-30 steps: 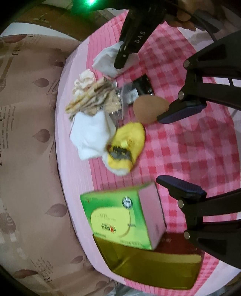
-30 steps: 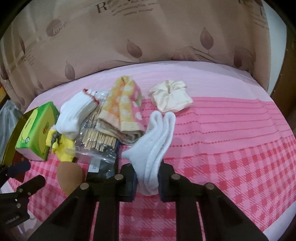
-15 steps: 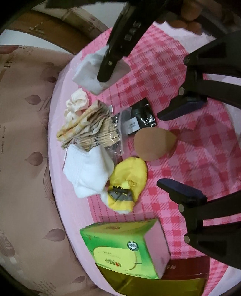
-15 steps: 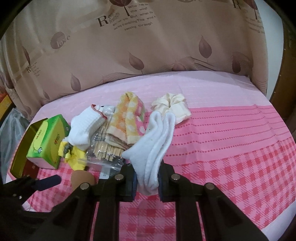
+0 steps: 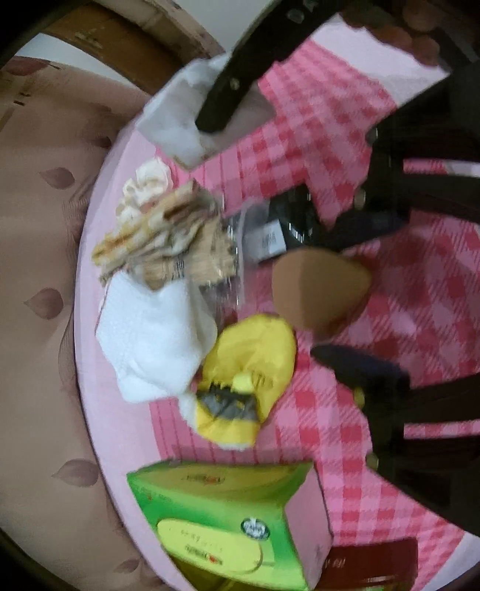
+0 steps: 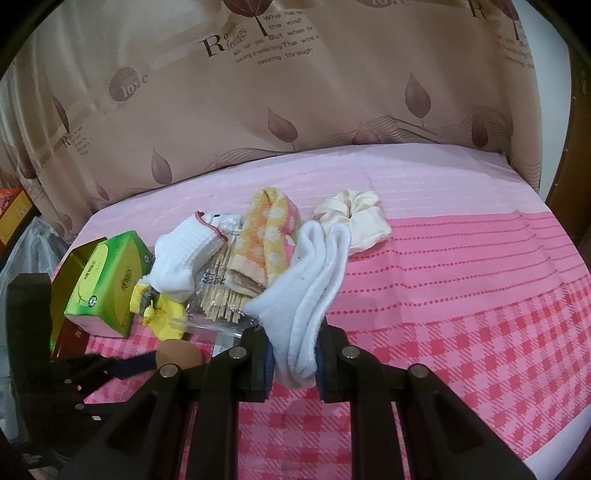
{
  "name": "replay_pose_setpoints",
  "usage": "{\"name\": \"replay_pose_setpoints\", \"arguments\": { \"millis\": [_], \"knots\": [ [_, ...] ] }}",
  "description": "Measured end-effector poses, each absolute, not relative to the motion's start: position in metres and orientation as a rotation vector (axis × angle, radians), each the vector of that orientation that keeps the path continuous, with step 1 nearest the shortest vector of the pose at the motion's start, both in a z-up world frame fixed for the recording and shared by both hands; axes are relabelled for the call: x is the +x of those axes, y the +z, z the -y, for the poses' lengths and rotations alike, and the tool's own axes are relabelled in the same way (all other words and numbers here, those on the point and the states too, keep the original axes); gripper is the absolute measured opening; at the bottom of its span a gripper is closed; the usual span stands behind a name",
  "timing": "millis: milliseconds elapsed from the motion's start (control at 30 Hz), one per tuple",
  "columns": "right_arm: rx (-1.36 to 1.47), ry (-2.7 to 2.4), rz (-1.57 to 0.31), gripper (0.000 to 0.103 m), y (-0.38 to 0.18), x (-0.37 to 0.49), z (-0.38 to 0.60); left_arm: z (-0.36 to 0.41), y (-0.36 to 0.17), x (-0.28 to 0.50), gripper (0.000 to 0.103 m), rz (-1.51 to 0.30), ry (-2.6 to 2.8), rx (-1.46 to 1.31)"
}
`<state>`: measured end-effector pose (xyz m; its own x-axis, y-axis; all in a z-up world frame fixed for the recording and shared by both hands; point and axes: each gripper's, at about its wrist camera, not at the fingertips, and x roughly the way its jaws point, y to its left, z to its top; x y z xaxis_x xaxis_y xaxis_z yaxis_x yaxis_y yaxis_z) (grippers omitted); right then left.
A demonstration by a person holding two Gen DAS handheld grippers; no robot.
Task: Organize soft objects
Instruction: 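Grasp the beige egg-shaped sponge with the left tool while the right tool lifts the white sock, then carry the sponge into the gold tin and open the left tool while the right tool carries the sock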
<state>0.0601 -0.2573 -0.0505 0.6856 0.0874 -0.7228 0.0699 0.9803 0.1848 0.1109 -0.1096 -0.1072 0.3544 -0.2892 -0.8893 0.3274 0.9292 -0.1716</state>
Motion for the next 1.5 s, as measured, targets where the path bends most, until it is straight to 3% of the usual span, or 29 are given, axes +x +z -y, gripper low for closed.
{"name": "replay_pose_setpoints", "arguments": {
  "millis": [800, 1133, 1500],
  "knots": [
    [0.152, -0.026, -0.802, 0.015, -0.048, 0.059, 0.252, 0.062, -0.04, 0.071, 0.039, -0.995, -0.332, 0.105],
    [0.13, -0.041, -0.786, 0.015, -0.045, 0.056, 0.249, -0.019, -0.019, 0.082, 0.039, -0.953, -0.159, 0.096],
    [0.122, -0.054, -0.777, 0.015, -0.043, 0.053, 0.247, -0.135, -0.035, 0.107, 0.039, -0.979, 0.077, 0.054]
  ]
}}
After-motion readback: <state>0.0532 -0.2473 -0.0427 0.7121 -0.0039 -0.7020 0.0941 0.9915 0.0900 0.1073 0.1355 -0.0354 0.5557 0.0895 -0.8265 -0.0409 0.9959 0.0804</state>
